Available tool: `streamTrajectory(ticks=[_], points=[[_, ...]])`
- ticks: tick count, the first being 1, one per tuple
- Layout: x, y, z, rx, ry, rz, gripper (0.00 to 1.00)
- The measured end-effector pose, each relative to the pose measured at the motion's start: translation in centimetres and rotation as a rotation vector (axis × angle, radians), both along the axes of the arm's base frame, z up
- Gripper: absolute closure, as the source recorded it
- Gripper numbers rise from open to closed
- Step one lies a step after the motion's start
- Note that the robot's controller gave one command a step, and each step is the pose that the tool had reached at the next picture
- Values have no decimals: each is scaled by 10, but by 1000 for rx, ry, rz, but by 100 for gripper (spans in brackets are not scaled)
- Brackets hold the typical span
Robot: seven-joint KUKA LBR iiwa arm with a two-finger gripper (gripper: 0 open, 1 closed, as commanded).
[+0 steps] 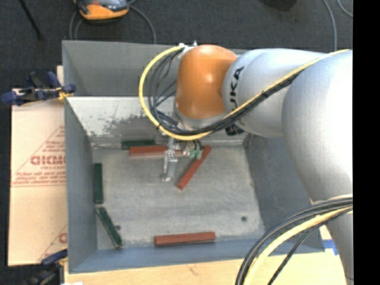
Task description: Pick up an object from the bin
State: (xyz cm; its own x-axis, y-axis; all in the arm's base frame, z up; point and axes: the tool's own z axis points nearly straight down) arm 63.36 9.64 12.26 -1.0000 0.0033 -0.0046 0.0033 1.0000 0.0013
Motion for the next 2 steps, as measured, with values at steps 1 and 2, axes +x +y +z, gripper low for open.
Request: streamTrajectory(ticks=[1, 2], points=[[3, -13, -20, -6, 0, -21, 0], [6, 10, -32, 4, 0, -55, 0]])
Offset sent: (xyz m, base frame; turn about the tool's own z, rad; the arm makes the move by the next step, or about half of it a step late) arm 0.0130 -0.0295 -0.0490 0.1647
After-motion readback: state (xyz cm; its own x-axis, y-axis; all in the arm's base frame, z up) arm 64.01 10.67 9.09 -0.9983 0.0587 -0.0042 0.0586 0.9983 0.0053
